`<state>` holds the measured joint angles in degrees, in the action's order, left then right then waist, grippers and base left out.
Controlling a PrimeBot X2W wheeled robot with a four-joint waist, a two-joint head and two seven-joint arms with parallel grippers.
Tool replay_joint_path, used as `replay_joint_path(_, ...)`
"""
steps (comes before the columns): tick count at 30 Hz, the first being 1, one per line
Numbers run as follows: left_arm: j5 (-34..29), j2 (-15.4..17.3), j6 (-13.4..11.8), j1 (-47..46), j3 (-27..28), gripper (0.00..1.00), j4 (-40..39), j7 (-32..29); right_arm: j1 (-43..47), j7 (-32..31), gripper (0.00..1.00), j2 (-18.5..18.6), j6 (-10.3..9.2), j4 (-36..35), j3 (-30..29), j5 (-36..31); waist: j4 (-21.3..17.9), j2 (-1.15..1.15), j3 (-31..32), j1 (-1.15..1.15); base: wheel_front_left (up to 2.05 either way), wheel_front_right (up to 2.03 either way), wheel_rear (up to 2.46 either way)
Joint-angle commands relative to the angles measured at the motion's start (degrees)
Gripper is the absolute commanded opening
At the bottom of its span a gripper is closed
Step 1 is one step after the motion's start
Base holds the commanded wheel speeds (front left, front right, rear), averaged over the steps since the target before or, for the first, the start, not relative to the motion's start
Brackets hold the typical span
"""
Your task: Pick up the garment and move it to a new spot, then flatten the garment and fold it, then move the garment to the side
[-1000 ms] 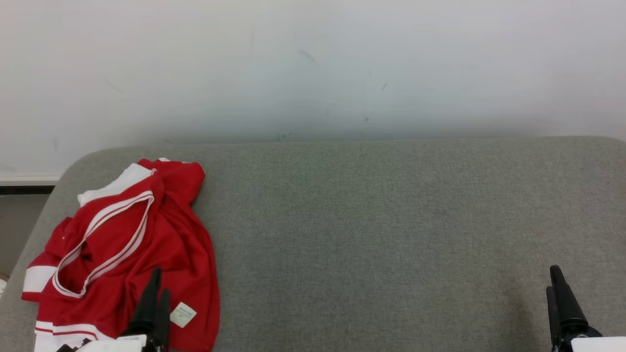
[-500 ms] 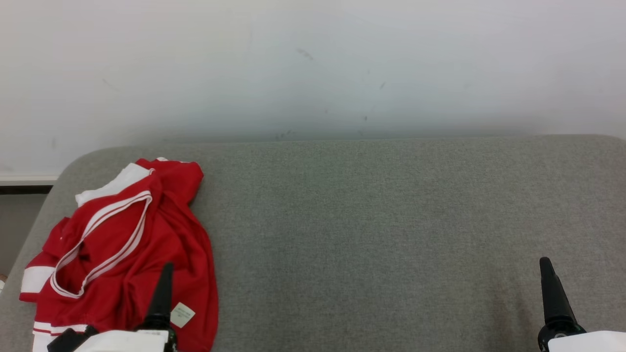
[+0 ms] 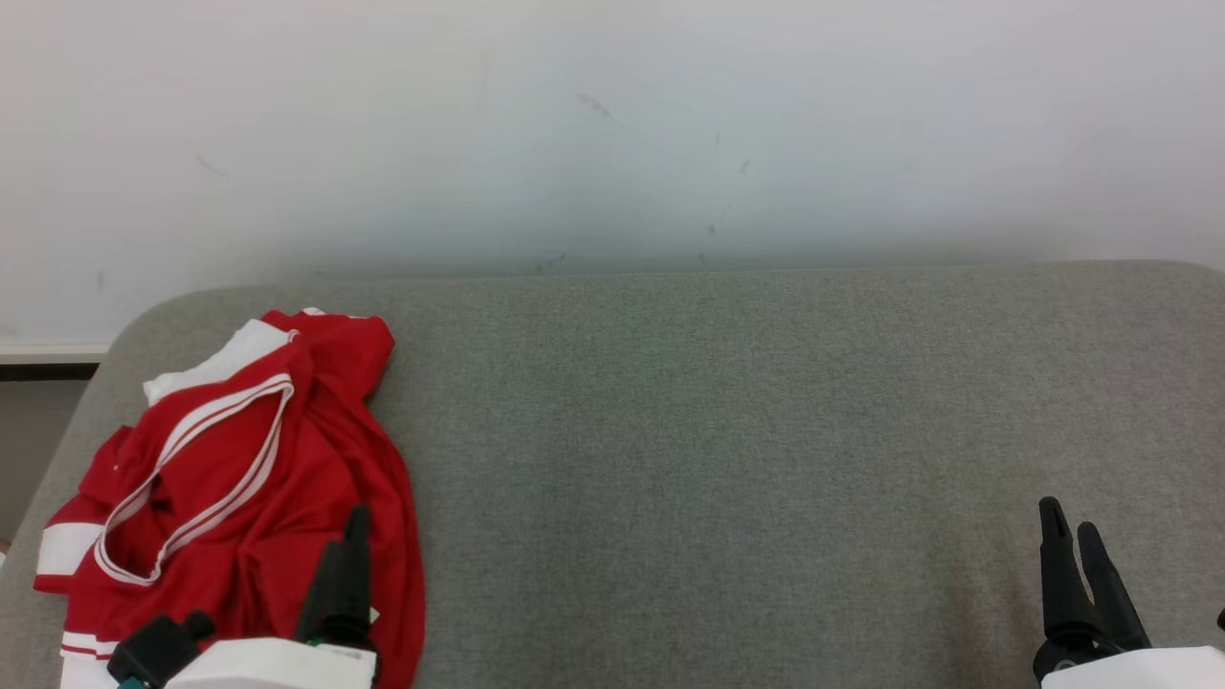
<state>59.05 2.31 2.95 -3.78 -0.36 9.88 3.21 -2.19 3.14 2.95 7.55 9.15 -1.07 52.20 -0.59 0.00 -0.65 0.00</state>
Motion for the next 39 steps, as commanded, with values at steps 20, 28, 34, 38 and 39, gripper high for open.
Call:
replay_joint_path(20,-22.97,0.60,-1.63,1.20,-1.79,1.00,-1.49,4.11,0.01,4.23,1.00,1.82,-0.06,-0.85,2.54,-17.73,-0.19,0.00,0.15,0.00,0.00,0.00,0.00)
replay_joint_path(28,-29.77,0.96,-2.57,1.19,-2.52,1.00,-0.91,5.34,0.10,5.41,1.00,2.10,-0.06,-0.47,3.30,-22.95,-0.19,0.00,0.10,0.00,0.00,0.00,0.00)
replay_joint_path(34,-34.15,1.32,-3.34,1.50,-3.29,1.00,-1.24,6.27,0.44,6.31,1.00,2.17,-0.07,0.41,3.42,-26.86,-0.24,0.00,0.11,0.00,0.00,0.00,0.00)
replay_joint_path(38,-36.74,1.62,-3.76,1.69,-3.53,1.00,-1.46,6.85,0.48,6.89,1.00,2.12,-0.07,0.69,3.57,-29.28,-0.29,0.00,0.13,0.00,0.00,0.00,0.00)
replay_joint_path(39,-37.22,1.67,-3.89,1.76,-3.61,1.00,-1.49,6.97,0.51,7.05,1.00,2.09,-0.08,0.74,3.60,-29.93,-0.31,0.00,0.16,0.00,0.00,0.00,0.00)
